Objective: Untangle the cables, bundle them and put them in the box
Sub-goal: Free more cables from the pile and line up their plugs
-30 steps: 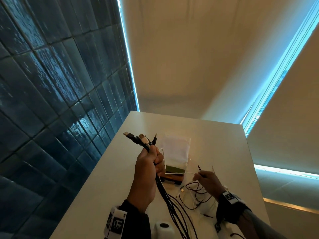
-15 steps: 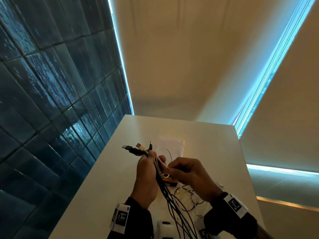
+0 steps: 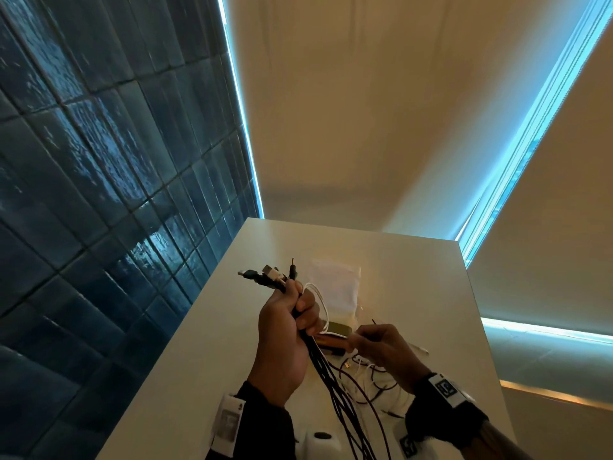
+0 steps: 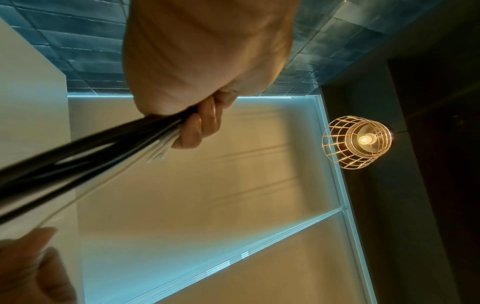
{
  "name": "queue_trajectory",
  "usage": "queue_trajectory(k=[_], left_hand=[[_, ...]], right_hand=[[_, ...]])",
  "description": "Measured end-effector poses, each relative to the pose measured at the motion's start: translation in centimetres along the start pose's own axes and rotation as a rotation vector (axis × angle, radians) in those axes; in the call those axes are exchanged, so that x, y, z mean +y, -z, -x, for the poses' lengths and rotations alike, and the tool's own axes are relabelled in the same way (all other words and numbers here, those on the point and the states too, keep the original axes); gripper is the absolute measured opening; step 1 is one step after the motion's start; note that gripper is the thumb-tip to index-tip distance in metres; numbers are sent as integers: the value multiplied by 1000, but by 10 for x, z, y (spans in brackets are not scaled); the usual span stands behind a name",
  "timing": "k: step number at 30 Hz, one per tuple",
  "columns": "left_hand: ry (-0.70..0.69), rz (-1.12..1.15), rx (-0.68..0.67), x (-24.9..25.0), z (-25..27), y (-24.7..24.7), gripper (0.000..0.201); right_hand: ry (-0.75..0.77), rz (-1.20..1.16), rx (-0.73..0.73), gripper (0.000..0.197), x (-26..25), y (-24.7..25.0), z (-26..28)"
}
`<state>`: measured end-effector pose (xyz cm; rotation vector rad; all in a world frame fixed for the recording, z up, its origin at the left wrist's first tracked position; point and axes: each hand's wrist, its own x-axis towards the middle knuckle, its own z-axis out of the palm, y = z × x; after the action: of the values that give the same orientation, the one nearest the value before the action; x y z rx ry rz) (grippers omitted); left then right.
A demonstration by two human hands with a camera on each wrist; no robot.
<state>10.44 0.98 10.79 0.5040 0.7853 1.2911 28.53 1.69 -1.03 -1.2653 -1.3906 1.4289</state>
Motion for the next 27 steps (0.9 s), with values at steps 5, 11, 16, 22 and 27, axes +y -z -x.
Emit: queue_trajectory(k=[5, 11, 16, 22, 27], left_hand=[[-42, -85, 29, 4, 2, 4, 33], [-63, -124, 29, 11, 6, 9, 31], [-59, -167, 64, 9, 1, 8, 32], [52, -230, 165, -8, -17, 10, 30], [101, -236, 262, -21, -26, 2, 25]], right_hand=[[12, 214, 86, 42, 46, 8, -26], [-47, 368, 182, 27, 75, 30, -43], [-201, 282, 301, 25, 68, 39, -48], [-34, -195, 223, 13, -25, 12, -33], [106, -224, 40, 11, -71, -14, -3]])
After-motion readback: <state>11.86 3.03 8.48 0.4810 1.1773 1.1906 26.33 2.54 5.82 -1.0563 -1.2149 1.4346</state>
